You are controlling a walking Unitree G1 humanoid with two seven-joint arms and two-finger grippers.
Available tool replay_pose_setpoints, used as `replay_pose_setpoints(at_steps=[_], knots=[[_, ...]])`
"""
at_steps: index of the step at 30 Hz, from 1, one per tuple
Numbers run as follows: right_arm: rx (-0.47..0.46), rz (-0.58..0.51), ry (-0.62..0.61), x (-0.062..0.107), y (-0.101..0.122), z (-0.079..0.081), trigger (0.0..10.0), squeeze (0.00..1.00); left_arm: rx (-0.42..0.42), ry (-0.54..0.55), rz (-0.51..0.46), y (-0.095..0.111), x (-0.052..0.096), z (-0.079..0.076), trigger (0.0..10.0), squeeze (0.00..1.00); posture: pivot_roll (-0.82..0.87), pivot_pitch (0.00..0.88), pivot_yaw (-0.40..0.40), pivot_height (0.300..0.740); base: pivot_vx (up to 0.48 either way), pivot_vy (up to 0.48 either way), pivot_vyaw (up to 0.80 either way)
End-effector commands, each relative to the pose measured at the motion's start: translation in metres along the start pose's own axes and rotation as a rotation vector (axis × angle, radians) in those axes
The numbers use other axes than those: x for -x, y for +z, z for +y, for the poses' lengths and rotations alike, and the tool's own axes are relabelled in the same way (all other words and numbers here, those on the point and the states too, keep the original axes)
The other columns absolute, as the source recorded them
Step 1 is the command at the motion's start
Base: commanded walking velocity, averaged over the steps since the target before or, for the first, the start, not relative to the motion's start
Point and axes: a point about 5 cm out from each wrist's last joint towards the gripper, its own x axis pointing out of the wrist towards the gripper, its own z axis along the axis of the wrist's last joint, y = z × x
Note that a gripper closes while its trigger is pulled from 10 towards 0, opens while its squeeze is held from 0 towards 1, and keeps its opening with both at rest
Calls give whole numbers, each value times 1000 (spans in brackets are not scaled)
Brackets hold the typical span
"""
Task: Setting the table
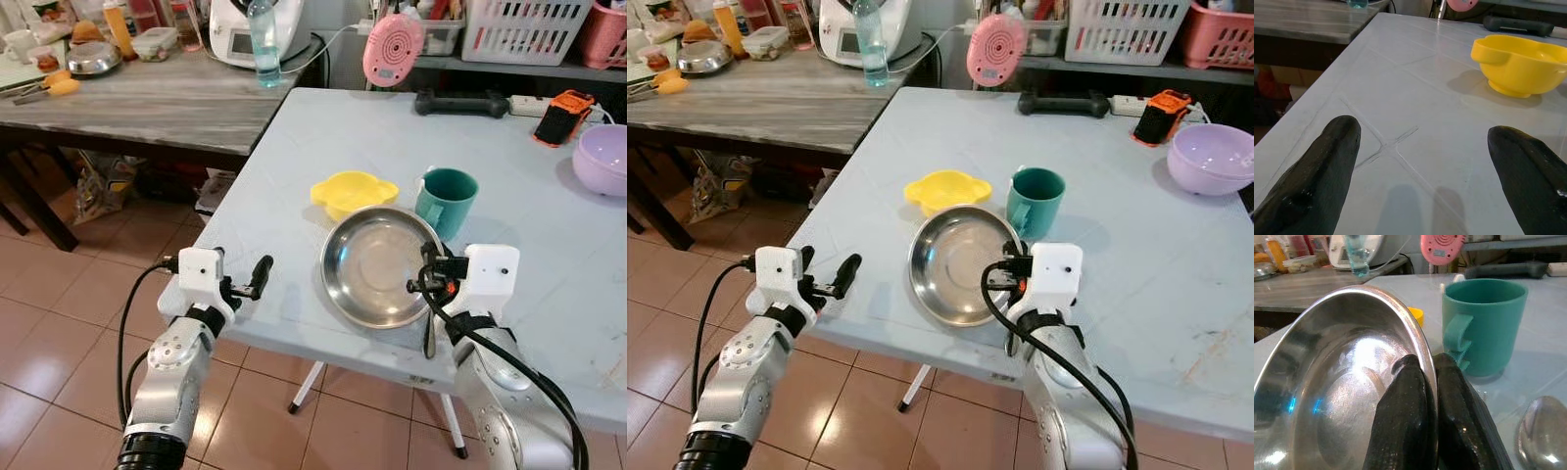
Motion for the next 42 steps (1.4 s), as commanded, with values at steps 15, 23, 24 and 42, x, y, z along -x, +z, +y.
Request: replay_pose_setpoints(at_steps=[15,23,24,42], knots=[[5,-16,17,2,1,6,10000,0,7,6,5,-3,1,3,10000,0,-113,33,78,740,0,307,-351],[4,-20,18,2,0,7,10000,0,1,0,5,-2,-1,3,10000,0,-114,37,84,740,0,419,-701],[5,-21,17,2,1,7,10000,0,0,-1,5,-2,-1,3,10000,0,-114,37,84,740,0,480,-669],[6,-49,24,4,3,10,10000,0,-3,-26,-7,-4,2,-7,10000,0,-107,48,90,740,0,480,-159]])
